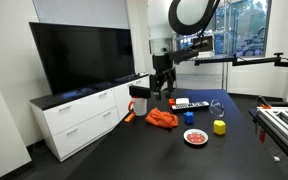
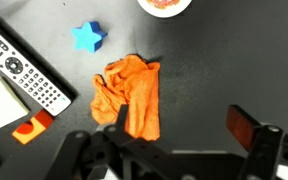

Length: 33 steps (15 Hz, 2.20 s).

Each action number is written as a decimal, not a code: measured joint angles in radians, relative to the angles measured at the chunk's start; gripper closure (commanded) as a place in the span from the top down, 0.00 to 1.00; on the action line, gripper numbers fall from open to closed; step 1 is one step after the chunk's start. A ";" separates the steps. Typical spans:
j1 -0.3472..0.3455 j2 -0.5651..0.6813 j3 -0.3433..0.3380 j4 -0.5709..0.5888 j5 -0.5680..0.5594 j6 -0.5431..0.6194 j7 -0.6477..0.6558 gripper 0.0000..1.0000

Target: Move the orange cloth to the left and right

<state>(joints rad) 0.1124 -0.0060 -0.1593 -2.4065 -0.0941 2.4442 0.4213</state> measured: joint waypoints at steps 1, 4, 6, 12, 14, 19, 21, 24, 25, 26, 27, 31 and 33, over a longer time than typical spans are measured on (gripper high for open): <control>-0.017 0.001 0.011 0.009 0.010 -0.028 -0.032 1.00; -0.059 0.007 0.029 0.034 0.012 -0.078 -0.096 1.00; -0.075 0.013 0.039 0.047 0.012 -0.096 -0.115 1.00; -0.091 0.034 0.061 0.072 0.012 -0.125 -0.120 1.00; -0.091 0.038 0.064 0.080 0.012 -0.139 -0.120 1.00; -0.091 0.047 0.068 0.093 0.012 -0.157 -0.120 1.00; -0.091 0.048 0.070 0.096 0.012 -0.164 -0.120 1.00; -0.091 0.051 0.072 0.101 0.012 -0.169 -0.120 1.00; -0.091 0.053 0.072 0.103 0.012 -0.170 -0.120 1.00; -0.091 0.054 0.072 0.105 0.012 -0.171 -0.120 1.00; -0.091 0.056 0.072 0.106 0.012 -0.171 -0.120 1.00; -0.091 0.059 0.073 0.111 0.012 -0.178 -0.120 1.00; -0.091 0.060 0.073 0.114 0.012 -0.181 -0.120 1.00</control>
<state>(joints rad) 0.0212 0.0539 -0.0863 -2.2925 -0.0823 2.2631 0.3014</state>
